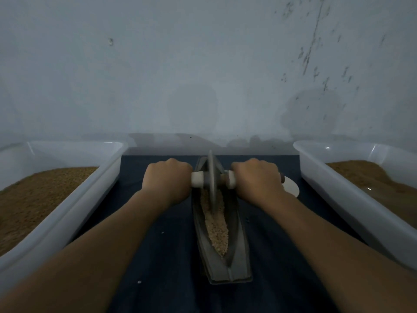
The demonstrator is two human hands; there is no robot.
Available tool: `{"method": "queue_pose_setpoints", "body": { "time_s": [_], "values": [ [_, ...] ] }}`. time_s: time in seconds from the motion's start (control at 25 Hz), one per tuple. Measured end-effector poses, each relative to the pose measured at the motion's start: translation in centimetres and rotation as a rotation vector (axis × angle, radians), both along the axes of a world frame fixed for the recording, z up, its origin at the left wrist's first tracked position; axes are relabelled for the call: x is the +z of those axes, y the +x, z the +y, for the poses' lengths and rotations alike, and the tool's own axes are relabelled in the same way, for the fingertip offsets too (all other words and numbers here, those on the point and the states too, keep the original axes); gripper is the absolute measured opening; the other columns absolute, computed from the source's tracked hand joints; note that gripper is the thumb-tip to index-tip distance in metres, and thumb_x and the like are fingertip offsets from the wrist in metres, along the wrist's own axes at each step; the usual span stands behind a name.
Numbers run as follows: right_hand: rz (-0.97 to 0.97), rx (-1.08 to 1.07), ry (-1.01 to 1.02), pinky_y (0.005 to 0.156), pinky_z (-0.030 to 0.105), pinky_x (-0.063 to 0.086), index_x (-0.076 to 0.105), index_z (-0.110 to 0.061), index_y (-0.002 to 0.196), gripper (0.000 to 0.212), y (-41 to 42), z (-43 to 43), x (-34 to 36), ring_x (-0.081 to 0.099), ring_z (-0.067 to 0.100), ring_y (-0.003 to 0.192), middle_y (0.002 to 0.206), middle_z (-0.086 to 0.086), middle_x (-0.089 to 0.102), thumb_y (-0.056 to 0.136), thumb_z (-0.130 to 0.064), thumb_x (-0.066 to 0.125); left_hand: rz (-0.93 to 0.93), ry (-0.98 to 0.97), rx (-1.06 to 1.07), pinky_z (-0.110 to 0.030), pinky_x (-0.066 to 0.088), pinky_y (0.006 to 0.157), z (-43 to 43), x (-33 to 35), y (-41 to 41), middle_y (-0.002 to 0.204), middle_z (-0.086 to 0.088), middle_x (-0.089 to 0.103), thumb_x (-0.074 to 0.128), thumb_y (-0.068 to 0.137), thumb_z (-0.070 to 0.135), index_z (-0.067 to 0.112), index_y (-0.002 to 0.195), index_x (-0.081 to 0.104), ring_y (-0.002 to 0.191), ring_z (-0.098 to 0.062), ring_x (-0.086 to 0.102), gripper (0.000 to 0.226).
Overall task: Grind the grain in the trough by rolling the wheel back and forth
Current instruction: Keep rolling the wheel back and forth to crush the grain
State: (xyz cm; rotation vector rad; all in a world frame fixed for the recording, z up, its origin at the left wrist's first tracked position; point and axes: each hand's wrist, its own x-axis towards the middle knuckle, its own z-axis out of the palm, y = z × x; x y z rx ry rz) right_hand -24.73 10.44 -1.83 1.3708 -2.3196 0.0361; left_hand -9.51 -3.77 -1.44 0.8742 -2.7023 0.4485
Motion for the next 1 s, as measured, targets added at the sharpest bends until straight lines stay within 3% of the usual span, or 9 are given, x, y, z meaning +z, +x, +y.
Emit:
{"method": "queue_pose_setpoints", "body": {
  "time_s": [0.12,0.2,0.28,0.36,0.48,0.56,0.72,0.88,1.0],
  "values": [
    [0.003,0.065,-0.011,0.059,0.033,0.035,0.043,-0.032,0.084,0.025,0.4,1.8,-0.3,0.058,0.024,0.076,0.088,-0.002,0.06,0.083,-0.034,0.068,0.038,-0.032,-0.046,-0.032,0.036,0.055,1.0,-0.8,2.2,0.072,0.007,0.043,0.06,0.085,0.033,0.032,0.09,0.056,0.06,-0.017,0.043,0.006],
    [0.064,0.135,-0.036,0.05,0.027,0.032,0.028,-0.036,0.073,0.043,0.9,4.5,-1.7,0.051,0.018,0.062,0.072,-0.009,0.05,0.074,-0.038,0.071,0.083,-0.142,-0.148,-0.026,0.022,0.046,2.4,-1.8,4.5,0.06,0.011,0.026,0.067,0.074,0.038,0.033,0.073,0.041,0.047,-0.011,0.025,0.026],
    [0.183,0.164,-0.109,0.045,0.019,0.014,0.017,-0.037,0.07,0.058,1.4,6.1,-2.4,0.034,0.01,0.05,0.06,-0.013,0.032,0.062,-0.044,0.074,0.092,-0.214,-0.201,-0.021,0.006,0.047,3.0,-1.5,5.8,0.056,0.012,0.012,0.075,0.058,0.039,0.034,0.068,0.028,0.045,-0.007,0.006,0.048],
    [0.158,0.161,-0.111,0.045,0.019,0.014,0.017,-0.036,0.068,0.057,0.9,5.6,-2.4,0.032,0.009,0.049,0.058,-0.013,0.03,0.065,-0.042,0.073,0.061,-0.202,-0.162,-0.023,0.011,0.046,2.9,-1.6,5.0,0.057,0.011,0.017,0.073,0.064,0.038,0.033,0.069,0.033,0.044,-0.008,0.011,0.041],
    [-0.044,0.085,-0.06,0.056,0.032,0.043,0.036,-0.032,0.075,0.031,0.2,2.6,-1.5,0.057,0.021,0.07,0.077,-0.006,0.056,0.083,-0.033,0.066,0.024,-0.122,-0.054,-0.032,0.035,0.054,1.6,-0.8,1.7,0.071,0.007,0.044,0.062,0.085,0.035,0.029,0.092,0.057,0.058,-0.016,0.044,0.01],
    [-0.087,0.035,-0.052,0.06,0.033,0.041,0.043,-0.029,0.084,0.022,-0.1,1.2,-1.0,0.06,0.024,0.08,0.089,0.0,0.062,0.087,-0.032,0.064,-0.021,-0.106,-0.032,-0.034,0.042,0.06,1.0,0.5,0.3,0.083,0.002,0.055,0.061,0.088,0.033,0.027,0.101,0.061,0.07,-0.02,0.055,0.015],
    [-0.059,0.101,-0.037,0.056,0.031,0.038,0.038,-0.034,0.08,0.027,0.6,3.5,-1.2,0.058,0.02,0.072,0.082,-0.006,0.057,0.082,-0.034,0.065,0.028,-0.113,-0.079,-0.032,0.032,0.053,1.9,-1.0,3.0,0.069,0.01,0.037,0.063,0.084,0.036,0.031,0.088,0.047,0.058,-0.014,0.039,0.017],
    [0.112,0.185,-0.096,0.045,0.024,0.022,0.026,-0.036,0.069,0.042,0.8,5.9,-2.3,0.044,0.016,0.056,0.066,-0.009,0.044,0.064,-0.039,0.068,0.082,-0.234,-0.201,-0.022,0.004,0.047,2.3,-2.1,5.5,0.057,0.013,0.011,0.08,0.056,0.039,0.035,0.072,0.026,0.047,-0.006,0.005,0.057],
    [-0.002,0.089,-0.064,0.049,0.028,0.031,0.032,-0.034,0.072,0.035,0.1,3.5,-1.8,0.051,0.019,0.064,0.073,-0.008,0.051,0.075,-0.036,0.068,0.04,-0.186,-0.118,-0.026,0.019,0.045,1.2,-2.0,3.0,0.06,0.01,0.023,0.072,0.073,0.035,0.03,0.076,0.034,0.047,-0.012,0.024,0.037]
  ]
}}
